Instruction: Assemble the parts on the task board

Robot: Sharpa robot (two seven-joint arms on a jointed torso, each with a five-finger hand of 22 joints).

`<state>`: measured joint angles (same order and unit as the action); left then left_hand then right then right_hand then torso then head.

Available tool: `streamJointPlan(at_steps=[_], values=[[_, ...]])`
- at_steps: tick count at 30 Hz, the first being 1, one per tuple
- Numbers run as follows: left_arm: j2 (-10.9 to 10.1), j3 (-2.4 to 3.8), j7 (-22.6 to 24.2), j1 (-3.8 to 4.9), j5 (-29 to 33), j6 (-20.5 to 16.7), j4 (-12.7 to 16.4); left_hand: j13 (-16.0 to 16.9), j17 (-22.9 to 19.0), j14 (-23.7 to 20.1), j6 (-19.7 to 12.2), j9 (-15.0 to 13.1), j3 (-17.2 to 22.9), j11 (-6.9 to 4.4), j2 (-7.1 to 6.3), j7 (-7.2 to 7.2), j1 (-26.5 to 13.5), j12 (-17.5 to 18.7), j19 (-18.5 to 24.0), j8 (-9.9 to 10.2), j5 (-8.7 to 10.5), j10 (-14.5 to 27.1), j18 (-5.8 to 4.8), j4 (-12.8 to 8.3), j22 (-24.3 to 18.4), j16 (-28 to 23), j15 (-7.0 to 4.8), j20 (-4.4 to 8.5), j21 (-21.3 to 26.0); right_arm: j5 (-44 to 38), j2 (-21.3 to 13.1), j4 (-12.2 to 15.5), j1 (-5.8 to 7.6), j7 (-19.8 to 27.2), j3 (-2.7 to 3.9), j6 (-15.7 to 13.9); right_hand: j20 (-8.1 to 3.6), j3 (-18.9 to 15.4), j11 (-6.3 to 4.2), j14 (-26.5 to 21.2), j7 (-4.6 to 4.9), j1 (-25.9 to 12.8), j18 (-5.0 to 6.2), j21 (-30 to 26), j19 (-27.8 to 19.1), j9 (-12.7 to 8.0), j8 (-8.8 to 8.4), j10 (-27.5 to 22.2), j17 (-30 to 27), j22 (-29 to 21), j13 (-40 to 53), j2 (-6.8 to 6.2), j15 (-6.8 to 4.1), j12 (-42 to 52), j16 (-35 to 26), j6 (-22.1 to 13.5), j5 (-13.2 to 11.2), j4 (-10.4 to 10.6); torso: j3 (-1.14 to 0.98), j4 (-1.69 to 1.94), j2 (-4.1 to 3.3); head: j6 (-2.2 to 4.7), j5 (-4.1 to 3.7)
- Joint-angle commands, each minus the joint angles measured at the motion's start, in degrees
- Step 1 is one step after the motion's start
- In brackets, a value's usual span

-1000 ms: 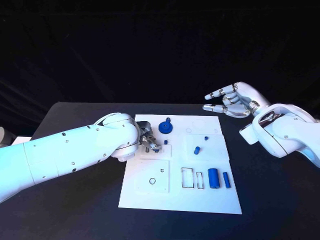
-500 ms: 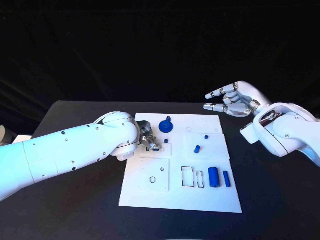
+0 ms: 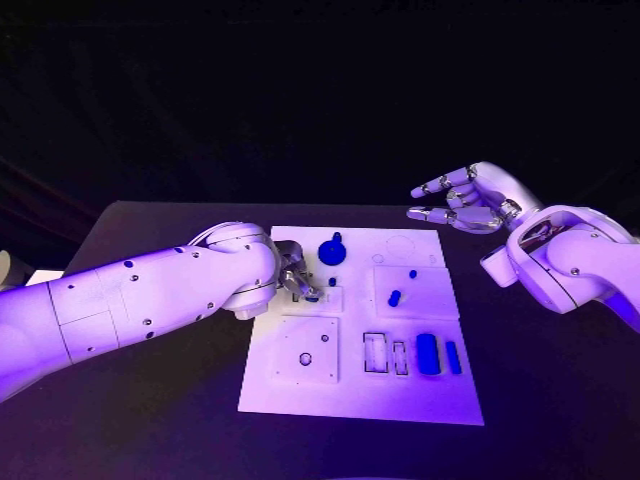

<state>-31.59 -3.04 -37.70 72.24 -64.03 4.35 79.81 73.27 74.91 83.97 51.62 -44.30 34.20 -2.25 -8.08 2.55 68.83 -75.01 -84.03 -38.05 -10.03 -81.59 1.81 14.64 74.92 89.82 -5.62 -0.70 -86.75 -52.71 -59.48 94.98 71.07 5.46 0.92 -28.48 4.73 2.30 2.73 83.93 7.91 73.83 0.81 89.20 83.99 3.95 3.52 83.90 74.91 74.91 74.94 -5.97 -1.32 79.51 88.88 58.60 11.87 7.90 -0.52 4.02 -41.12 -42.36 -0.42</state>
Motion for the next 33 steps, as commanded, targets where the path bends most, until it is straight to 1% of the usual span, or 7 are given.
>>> streamJointPlan(at_steps=[1, 5, 7, 14, 24, 28, 33], values=[[0.5, -0.43, -0.9, -0.51, 1.0, 4.7, -0.8, -0.2, 15.1, 6.0, 0.4, -0.3, 7.4, -0.17, 0.94, -0.97, -1.3, 0.0, -3.3, -0.1, 2.41, -0.2, -0.45, -7.9, 9.3, 0.2, 0.13, -0.17, 0.0, -0.1, 0.0, 0.2, -0.04, 0.0, 0.00, 0.8, 0.26, -0.6, 0.28, 5.5, -0.02, -0.3, -0.33, -0.3, 4.9, 0.1, 0.32, 1.6, 12.6, 13.2, 9.6, 0.48, 0.22, -0.3, -0.2, 0.1, 0.4, 0.1, -0.04, -0.02, 0.05, -0.10, 0.05], [0.9, -0.44, -0.9, -0.50, 1.3, 5.7, -1.4, -0.2, 15.1, 6.0, 0.5, -0.3, 7.0, -0.19, 1.22, -1.01, -1.8, -0.1, -3.4, -0.1, 3.09, -0.3, -0.48, -7.9, 9.5, 0.2, 0.12, -0.16, -0.1, -0.1, 0.0, 0.3, -0.04, 0.0, 0.00, 0.8, 0.26, -0.6, 0.28, 5.5, -0.02, -0.3, -0.33, -0.3, 4.9, 0.1, 0.32, 1.6, 12.6, 13.2, 9.6, 0.48, 0.22, -0.3, -0.2, 0.1, 0.4, 0.1, -0.05, -0.01, -0.01, -0.19, -0.03], [1.2, -0.44, -0.9, -0.50, 1.4, 6.0, -1.7, -0.1, 15.1, 6.0, 0.8, -0.4, 6.5, -0.23, 1.45, -1.07, -2.3, -0.1, -3.4, -0.1, 3.57, -0.3, -0.50, -7.8, 9.6, 0.2, 0.10, -0.14, -0.2, -0.2, 0.0, 0.3, -0.04, 0.0, 0.00, 0.8, 0.26, -0.6, 0.28, 5.5, -0.02, -0.3, -0.33, -0.3, 4.9, 0.1, 0.32, 1.6, 12.6, 13.2, 9.6, 0.48, 0.22, -0.3, -0.2, 0.1, 0.4, 0.1, -0.01, 0.00, 0.00, -0.16, -0.02], [1.9, -0.45, -0.8, -0.50, 1.4, 6.0, -2.6, 0.4, 15.1, 6.0, 1.5, -0.5, 5.1, -0.42, 1.84, -1.34, -3.8, -0.6, -3.7, -0.1, 3.84, -0.6, -0.64, -7.3, 10.2, 0.2, -0.02, -0.05, -0.5, -0.2, 0.0, 0.4, -0.04, 0.0, 0.00, 0.9, 0.26, -0.6, 0.28, 5.5, -0.02, -0.3, -0.33, -0.3, 4.9, 0.1, 0.32, 1.6, 12.6, 13.2, 9.6, 0.48, 0.22, -0.3, -0.2, 0.1, 0.4, 0.1, -0.02, -0.01, -0.01, -0.20, -0.10], [2.3, -0.45, -0.7, -0.50, 1.4, 5.5, -3.1, 1.1, 15.1, 6.0, 2.5, -0.5, 3.3, -0.74, 1.64, -1.73, -6.1, -1.3, -3.9, 0.0, 3.56, -1.1, -0.72, -6.5, 10.6, 0.2, -0.27, 0.17, -0.7, -0.2, 0.0, 0.4, -0.04, -0.1, 0.00, 1.0, 0.26, -0.6, 0.28, 5.5, -0.02, -0.2, -0.31, -0.4, 4.9, 0.1, 0.31, 1.6, 12.6, 13.1, 9.5, 0.49, 0.22, -0.4, -0.2, 0.1, 0.4, 0.1, -0.06, 0.05, 0.02, -0.18, -0.17], [2.5, -0.45, -0.7, -0.50, 1.4, 5.4, -3.4, 1.5, 15.1, 6.0, 3.0, -0.5, 2.3, -0.87, 1.56, -1.90, -7.1, -1.7, -3.9, 0.0, 3.53, -1.4, -0.73, -6.2, 10.6, 0.2, -0.37, 0.28, -0.7, -0.2, 0.0, 0.5, -0.04, -0.1, 0.00, 1.0, 0.25, -0.7, 0.28, 5.5, -0.02, -0.2, -0.28, -0.4, 4.8, 0.1, 0.31, 1.5, 12.5, 13.0, 9.5, 0.50, 0.22, -0.5, -0.3, 0.1, 0.5, 0.2, -0.03, 0.01, 0.01, -0.16, -0.21], [2.7, -0.46, -0.6, -0.51, 1.4, 5.3, -3.8, 1.8, 15.1, 6.0, 3.8, -0.7, -0.2, -1.08, 1.39, -2.14, -9.2, -2.0, -3.9, -0.1, 3.58, -1.7, -0.72, -5.2, 10.6, 0.2, -0.55, 0.46, -0.7, -0.2, -0.1, 0.6, -0.04, -0.1, 0.00, 1.1, 0.25, -0.7, 0.28, 5.5, -0.02, -0.2, -0.28, -0.4, 4.8, 0.1, 0.31, 1.5, 12.5, 13.0, 9.5, 0.50, 0.22, -0.5, -0.3, 0.1, 0.5, 0.2, -0.01, -0.02, 0.00, -0.12, -0.18]])
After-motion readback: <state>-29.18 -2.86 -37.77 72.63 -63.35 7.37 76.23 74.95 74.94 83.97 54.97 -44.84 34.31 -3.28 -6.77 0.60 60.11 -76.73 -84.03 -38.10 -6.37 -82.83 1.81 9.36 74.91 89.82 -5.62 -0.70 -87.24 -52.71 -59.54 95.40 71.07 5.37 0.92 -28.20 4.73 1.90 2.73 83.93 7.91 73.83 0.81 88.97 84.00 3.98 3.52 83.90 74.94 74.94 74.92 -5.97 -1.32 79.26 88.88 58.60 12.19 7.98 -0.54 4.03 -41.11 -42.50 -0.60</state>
